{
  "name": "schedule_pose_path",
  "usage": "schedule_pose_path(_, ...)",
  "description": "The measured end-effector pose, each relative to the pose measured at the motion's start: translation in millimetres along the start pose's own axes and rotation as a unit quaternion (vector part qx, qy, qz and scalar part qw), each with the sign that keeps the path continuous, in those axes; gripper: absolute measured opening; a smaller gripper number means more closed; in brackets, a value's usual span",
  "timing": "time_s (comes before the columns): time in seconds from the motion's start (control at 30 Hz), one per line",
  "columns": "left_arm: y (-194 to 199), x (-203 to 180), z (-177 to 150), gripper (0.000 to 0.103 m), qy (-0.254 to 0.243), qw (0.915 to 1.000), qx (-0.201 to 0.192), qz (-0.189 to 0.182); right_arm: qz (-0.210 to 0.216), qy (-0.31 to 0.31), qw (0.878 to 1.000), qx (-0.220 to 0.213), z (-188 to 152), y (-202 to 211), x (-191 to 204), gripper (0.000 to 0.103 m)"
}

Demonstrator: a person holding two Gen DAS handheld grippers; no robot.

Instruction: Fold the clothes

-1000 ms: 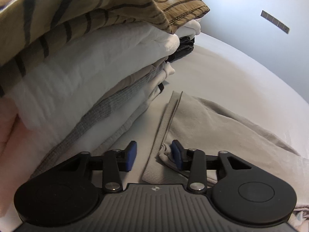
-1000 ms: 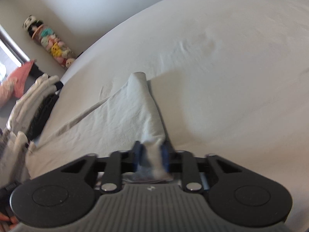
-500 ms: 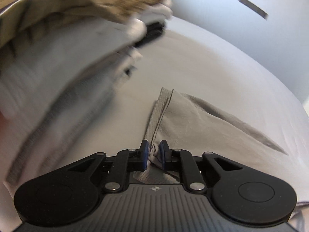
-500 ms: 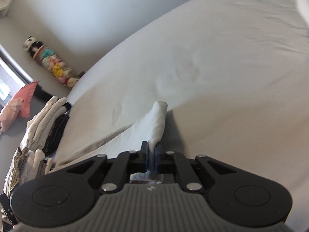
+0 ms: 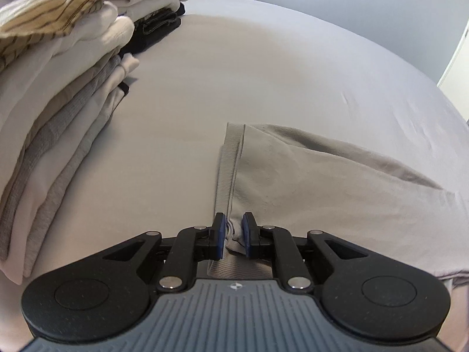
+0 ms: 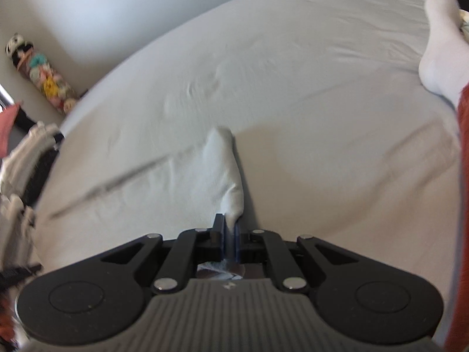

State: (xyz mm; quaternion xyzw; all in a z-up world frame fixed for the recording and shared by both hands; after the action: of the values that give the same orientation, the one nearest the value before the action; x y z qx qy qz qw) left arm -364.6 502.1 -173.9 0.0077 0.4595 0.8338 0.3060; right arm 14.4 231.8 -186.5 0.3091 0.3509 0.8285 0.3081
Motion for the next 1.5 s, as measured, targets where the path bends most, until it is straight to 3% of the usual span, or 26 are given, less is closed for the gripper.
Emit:
schedule_pose_path(0.23,-2.9,1.9,2.9,0.015,0.003,1.0000,0.005,-0.008,-0.038,-0.008,0.999,-0.005,6.0,2.1,-19.3,0.025)
schedule_pose_path(0.37,-3.7,3.1,3.4,0.016,0.005,0.9999,0.008,-0.013,-0.041,0.000,0.999,-0.035,25.8,9.7,-16.7,0.025)
schedule_pose_path(0.5,-2.3,1.2,3.2,0.016,0.000,0.9998,0.014,-0.014,-0.031,0.044,0.997,-0.062,39.5,10.1,6.4,0.018)
schedule_pose_path(0.7,-2.5,0.7,3.3,0.017,-0.009,0.9997,0.022,-0.011,-0.033,0.101,0.993,-0.057,36.1,-14.0,33.2,0.016)
schedule_pose_path(1.0,-4.1,1.3,3.1,0.017,-0.010,0.9996,0.024,-0.012,-0.057,0.091,0.994,-0.025,34.5,-43.4,16.3,0.013)
schedule_pose_path(1.2,-3.8,2.4,2.9,0.018,-0.008,0.9996,0.024,-0.014,-0.090,0.121,0.988,-0.029,38.2,-44.6,17.9,0.013)
schedule_pose_path(1.3,-3.5,3.2,2.7,0.018,-0.005,0.9996,0.024,-0.015,-0.123,0.116,0.985,-0.029,44.0,-44.7,4.6,0.008)
schedule_pose_path(1.5,-2.1,2.5,3.0,0.019,-0.010,0.9996,0.025,-0.013,-0.073,0.047,0.996,-0.027,49.9,-23.9,-15.9,0.014)
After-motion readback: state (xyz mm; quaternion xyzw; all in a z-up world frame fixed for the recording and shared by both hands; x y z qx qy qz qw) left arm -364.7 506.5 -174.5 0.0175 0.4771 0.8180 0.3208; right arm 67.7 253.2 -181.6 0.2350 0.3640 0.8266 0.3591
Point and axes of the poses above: each gripper's, at about its wrist camera, not at the fingertips, and y roughly against the way its jaws point, x to its left, z to its top, the point moved 9 cm from there along -y, roughly the way its jaws point, and after that the axes turned 8 degrees about -z, right-handed, at the moved point
